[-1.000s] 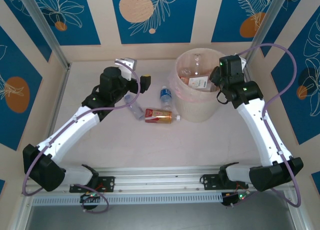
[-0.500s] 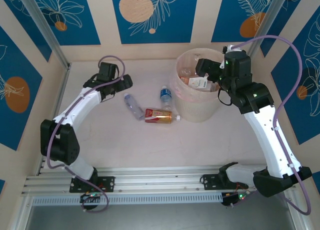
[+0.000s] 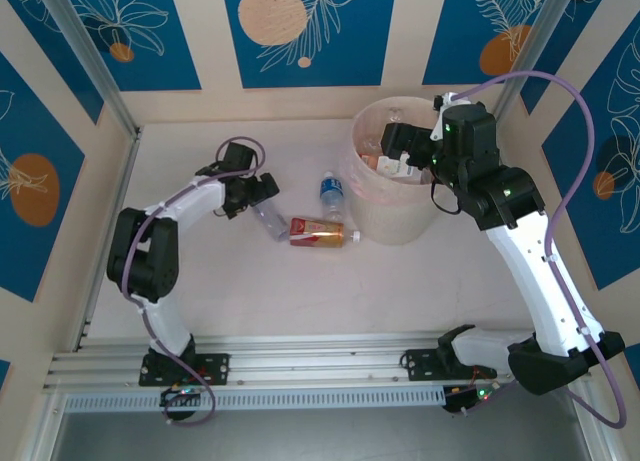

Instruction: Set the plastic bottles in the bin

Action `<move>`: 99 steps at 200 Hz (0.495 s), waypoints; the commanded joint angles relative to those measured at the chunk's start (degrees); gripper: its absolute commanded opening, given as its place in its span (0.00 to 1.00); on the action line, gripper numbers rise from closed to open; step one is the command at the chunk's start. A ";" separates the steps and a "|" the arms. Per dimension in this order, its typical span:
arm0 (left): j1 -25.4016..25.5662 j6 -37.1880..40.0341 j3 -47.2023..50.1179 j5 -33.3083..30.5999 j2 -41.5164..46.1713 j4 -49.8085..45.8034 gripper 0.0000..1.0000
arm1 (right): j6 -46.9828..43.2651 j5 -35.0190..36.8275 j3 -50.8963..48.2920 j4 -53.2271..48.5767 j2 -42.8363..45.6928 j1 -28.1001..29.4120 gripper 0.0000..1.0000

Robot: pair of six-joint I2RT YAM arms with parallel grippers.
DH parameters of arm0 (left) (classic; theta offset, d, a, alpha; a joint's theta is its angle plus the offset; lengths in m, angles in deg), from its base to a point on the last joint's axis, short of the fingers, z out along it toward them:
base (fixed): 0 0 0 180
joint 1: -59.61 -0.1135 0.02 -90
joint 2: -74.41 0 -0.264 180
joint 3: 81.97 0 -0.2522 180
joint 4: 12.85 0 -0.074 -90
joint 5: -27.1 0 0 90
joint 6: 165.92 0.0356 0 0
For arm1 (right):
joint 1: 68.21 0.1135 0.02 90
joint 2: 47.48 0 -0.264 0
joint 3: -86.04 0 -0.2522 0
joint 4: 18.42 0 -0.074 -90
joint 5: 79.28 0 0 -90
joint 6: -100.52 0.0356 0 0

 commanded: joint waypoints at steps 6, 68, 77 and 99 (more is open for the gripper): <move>1.04 -1.52 -1.50 -0.04 -2.13 0.09 0.97 | -0.31 0.98 -0.82 -0.71 0.66 0.41 0.99; 1.92 -2.27 -1.55 0.61 -6.56 1.08 0.84 | 0.16 1.18 -1.10 -0.63 0.52 0.41 0.99; 1.92 -2.36 -1.55 0.71 -7.06 1.33 0.82 | 0.32 1.20 -1.24 -0.60 0.60 0.41 0.99; 1.95 -2.03 -2.33 0.56 -8.67 1.18 0.78 | 0.57 0.86 -1.44 -0.46 0.62 0.49 0.99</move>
